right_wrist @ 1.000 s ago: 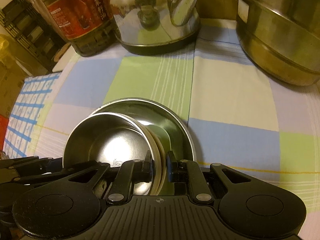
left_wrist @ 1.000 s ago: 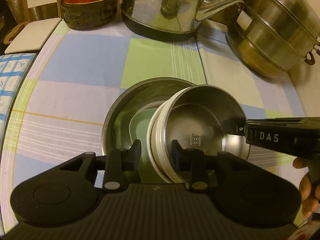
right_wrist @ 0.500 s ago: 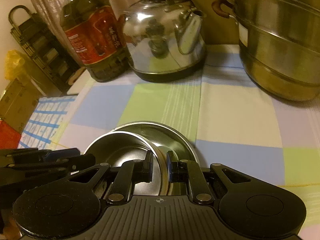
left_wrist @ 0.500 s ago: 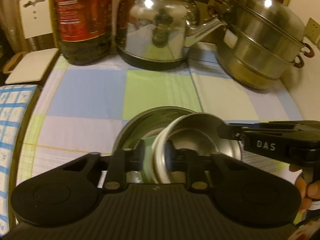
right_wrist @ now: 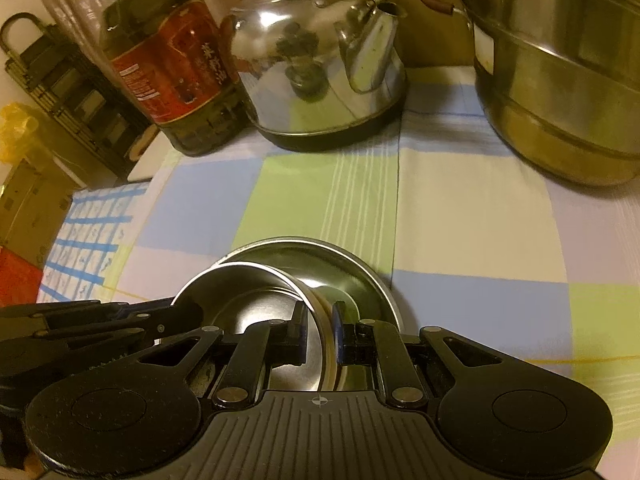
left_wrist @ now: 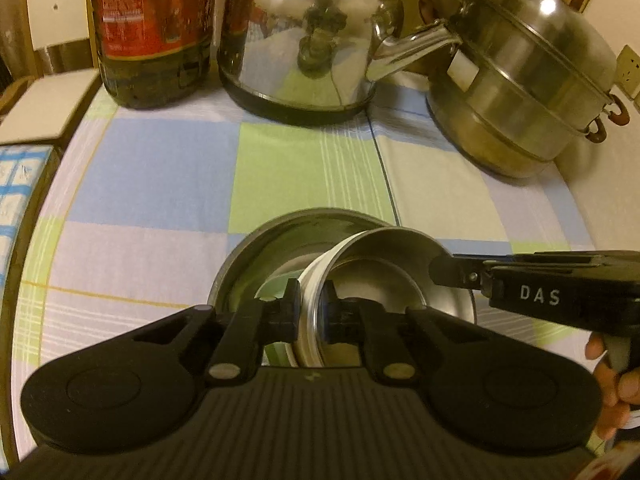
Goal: Organize plates and bowls
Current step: 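Lower the bowl stack onto the green plate in the basin, then open both grippers and pull back from the bowl stack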
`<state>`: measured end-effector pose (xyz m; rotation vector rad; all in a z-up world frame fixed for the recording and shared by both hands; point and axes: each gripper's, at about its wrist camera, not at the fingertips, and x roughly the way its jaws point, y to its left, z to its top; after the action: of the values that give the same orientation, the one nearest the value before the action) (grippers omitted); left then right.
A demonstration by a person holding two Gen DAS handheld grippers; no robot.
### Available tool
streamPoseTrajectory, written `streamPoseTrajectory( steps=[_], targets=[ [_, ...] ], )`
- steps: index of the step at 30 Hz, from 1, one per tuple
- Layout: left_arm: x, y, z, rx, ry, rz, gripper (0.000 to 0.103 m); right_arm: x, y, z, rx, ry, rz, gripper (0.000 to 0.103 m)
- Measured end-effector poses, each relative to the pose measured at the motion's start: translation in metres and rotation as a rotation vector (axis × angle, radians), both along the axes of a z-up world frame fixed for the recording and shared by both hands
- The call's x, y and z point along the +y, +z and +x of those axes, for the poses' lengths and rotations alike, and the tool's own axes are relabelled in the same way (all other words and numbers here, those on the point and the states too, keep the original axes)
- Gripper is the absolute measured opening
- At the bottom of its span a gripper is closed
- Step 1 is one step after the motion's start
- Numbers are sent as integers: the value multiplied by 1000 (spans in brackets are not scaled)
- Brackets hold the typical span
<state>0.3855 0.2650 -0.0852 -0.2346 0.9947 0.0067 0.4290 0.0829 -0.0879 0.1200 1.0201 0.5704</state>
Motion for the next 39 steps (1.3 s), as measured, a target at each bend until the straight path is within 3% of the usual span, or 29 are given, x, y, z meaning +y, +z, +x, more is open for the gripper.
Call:
streamPoseTrajectory(
  steps=[7,12,14,16,18,26,39],
  targets=[
    [-3,0,-2,-9,-13,13,9,-2,0,1,31,-6,-1,13],
    [-4,1,-2,-4,-20,16,10,-2,0,-5,1,1,-8,15],
    [-6,4,-4,-14,-21,39,11,-3,1,-9,-17,4,-10,19],
    [-7,8,-6,-28,-19,48,16,-4,2,-12,-34,-1,-7,36],
    [-7,13,-9,-40,-17,50,17,-7,3,-16,-41,-4,2,44],
    [-9,32,-26,-77,-4,70,25,-18,12,-35,-64,-46,28,47],
    [-16,46,-67,-111,-9,74,26,-31,28,-74,-108,-94,53,50]
  ],
)
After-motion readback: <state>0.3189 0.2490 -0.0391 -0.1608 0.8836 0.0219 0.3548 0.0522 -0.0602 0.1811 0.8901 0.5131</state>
